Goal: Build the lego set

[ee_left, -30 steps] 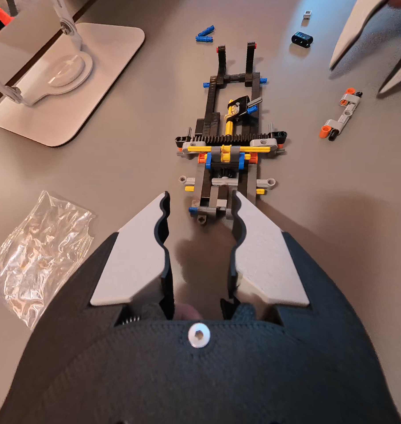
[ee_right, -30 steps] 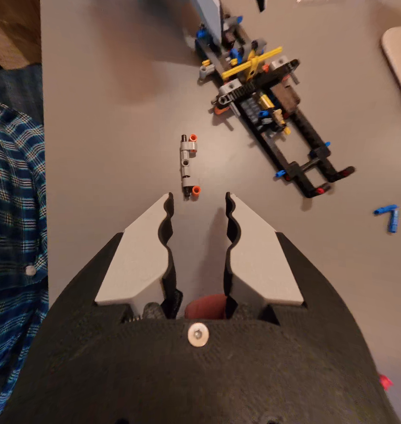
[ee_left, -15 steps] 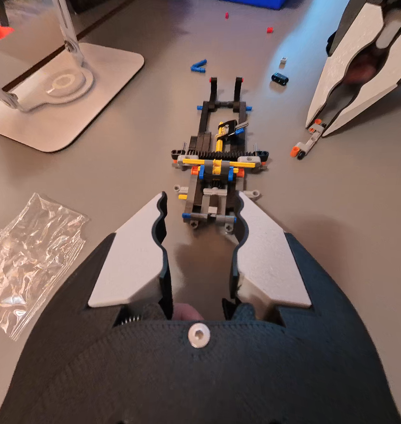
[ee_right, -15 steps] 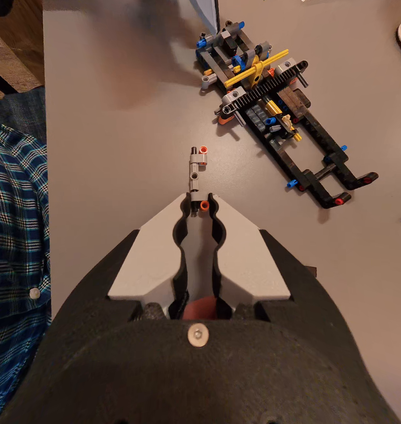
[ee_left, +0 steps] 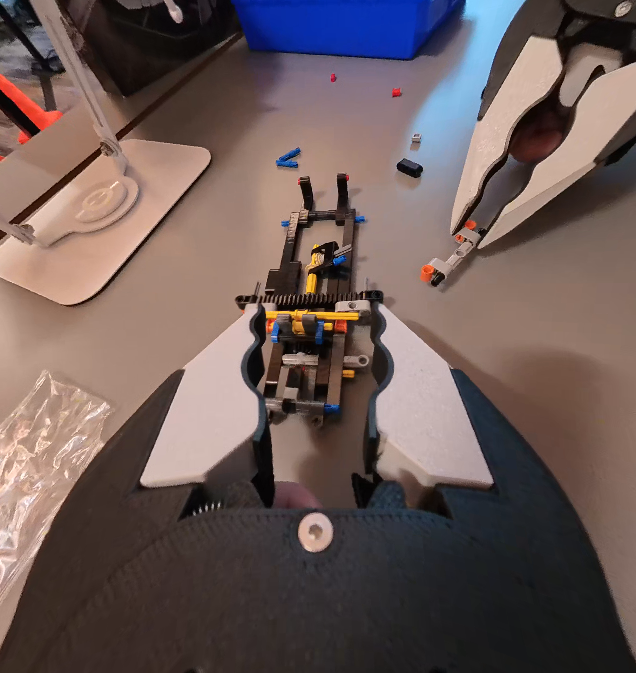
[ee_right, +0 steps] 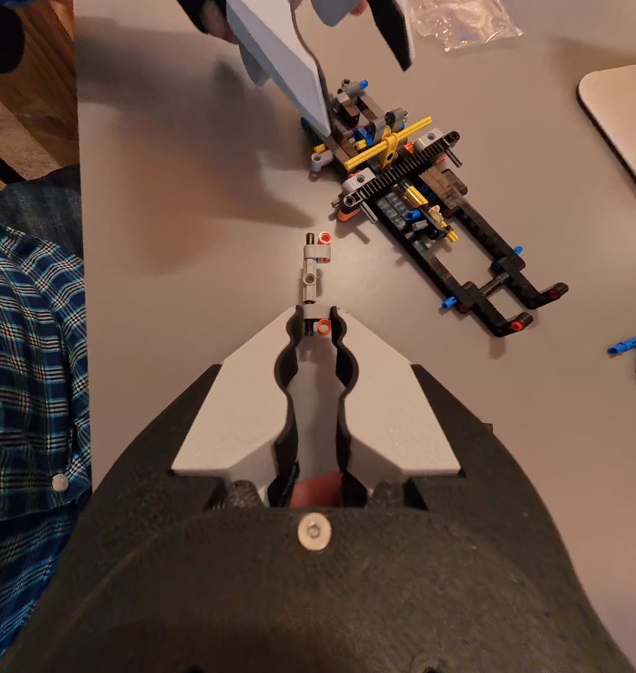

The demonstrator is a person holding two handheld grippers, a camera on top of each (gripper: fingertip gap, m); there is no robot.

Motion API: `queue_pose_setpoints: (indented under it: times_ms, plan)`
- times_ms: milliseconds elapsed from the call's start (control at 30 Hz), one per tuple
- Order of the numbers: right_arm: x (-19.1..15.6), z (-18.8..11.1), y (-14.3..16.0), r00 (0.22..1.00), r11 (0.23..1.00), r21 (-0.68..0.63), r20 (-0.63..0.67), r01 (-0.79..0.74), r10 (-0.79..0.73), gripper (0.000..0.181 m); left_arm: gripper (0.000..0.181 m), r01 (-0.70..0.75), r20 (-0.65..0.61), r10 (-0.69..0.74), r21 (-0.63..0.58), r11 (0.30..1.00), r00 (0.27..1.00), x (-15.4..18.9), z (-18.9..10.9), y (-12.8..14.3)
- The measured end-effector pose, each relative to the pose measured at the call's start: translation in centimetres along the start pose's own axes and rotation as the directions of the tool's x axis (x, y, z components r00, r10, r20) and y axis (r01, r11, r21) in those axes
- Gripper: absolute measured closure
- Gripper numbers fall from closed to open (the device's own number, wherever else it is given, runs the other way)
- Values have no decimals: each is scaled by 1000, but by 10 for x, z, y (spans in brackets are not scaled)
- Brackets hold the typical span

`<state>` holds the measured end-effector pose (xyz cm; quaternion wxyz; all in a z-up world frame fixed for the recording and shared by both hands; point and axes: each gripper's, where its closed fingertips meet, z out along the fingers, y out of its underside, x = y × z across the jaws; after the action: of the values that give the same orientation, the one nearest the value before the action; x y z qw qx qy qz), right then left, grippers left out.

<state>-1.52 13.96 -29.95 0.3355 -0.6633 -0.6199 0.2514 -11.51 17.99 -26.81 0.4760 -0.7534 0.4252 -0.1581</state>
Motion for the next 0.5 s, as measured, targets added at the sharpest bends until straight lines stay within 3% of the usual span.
queue_pose_setpoints:
  times_ms: [500]
  plan:
    - [7, -2, 10, 998, 1000, -25, -63, -12, 10, 169, 128, 12, 37, -12, 1, 1000, 999, -7, -1, 9]
